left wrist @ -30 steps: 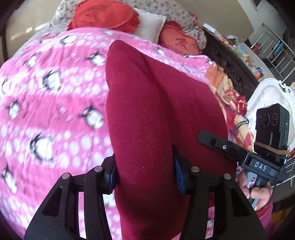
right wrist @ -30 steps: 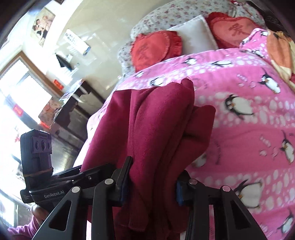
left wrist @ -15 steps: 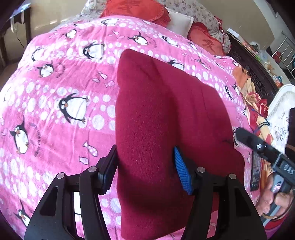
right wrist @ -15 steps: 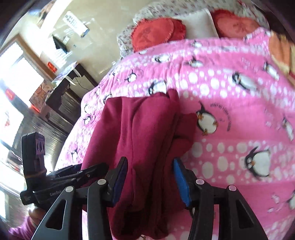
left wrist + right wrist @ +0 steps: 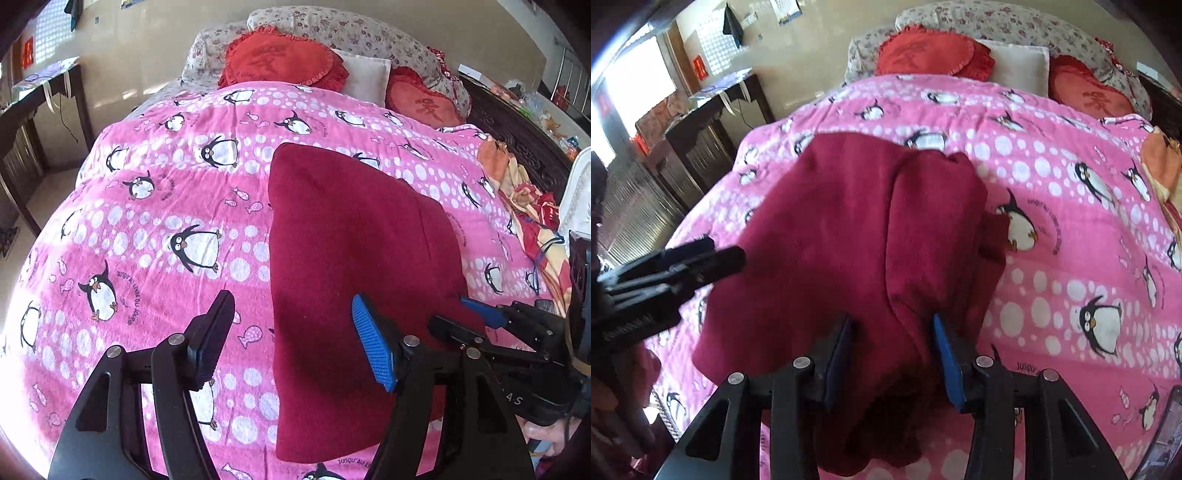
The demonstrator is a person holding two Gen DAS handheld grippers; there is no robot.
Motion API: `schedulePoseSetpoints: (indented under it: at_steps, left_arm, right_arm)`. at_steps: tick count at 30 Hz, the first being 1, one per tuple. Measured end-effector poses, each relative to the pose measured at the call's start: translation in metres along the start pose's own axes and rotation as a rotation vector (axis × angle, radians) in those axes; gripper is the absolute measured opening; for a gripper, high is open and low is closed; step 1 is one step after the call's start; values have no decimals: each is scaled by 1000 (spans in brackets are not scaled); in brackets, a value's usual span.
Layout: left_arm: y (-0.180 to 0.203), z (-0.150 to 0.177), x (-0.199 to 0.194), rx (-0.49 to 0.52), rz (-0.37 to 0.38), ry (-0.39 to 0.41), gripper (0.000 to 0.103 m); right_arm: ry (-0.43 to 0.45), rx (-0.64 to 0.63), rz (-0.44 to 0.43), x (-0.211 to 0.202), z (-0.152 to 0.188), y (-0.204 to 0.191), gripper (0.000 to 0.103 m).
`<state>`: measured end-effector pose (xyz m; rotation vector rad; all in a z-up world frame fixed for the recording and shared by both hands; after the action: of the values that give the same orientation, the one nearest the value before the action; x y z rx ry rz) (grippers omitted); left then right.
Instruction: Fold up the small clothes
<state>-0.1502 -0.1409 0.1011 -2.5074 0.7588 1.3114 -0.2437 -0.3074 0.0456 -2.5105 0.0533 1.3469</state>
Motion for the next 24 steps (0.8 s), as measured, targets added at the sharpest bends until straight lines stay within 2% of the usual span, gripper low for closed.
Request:
schedulePoseSetpoints:
  at_steps: [7, 13, 14, 15, 16, 21, 24]
  left_arm:
    - [4, -2, -17, 16, -46, 65, 67]
    - [6, -3, -33, 17, -68, 112, 67]
    - [5, -3, -35, 16, -74, 115, 67]
    - [5, -3, -37, 12, -84, 119, 67]
    - [3, -2, -39, 6, -89, 122, 67]
    - [1, 0, -47, -13, -75, 119, 67]
    - [1, 1, -54, -13, -91, 132, 67]
  right_arm:
    - [61, 17, -13, -32, -9, -5, 44]
    - [153, 28, 34, -57, -16, -15, 49]
    - [157, 32, 44, -59, -16, -15, 54]
    - [162, 41, 53, -60, -16, -16, 64]
    - [169, 50, 52, -63, -16, -16, 67]
    - [181, 65, 69, -69, -13, -19, 68]
    - [187, 81, 73, -73, -9, -22, 68]
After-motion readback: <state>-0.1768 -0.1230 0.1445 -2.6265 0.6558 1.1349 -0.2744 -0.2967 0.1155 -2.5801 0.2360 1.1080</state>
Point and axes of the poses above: each gripper's, at about its wrist camera, not at the fingertips, and x roughly the way its jaws point, y to its right, z to its underside, the point moved 2 cm from there along x, roughly the way its jaws point, and after that the axes turned 5 degrees about -z, right-handed, at the moved point
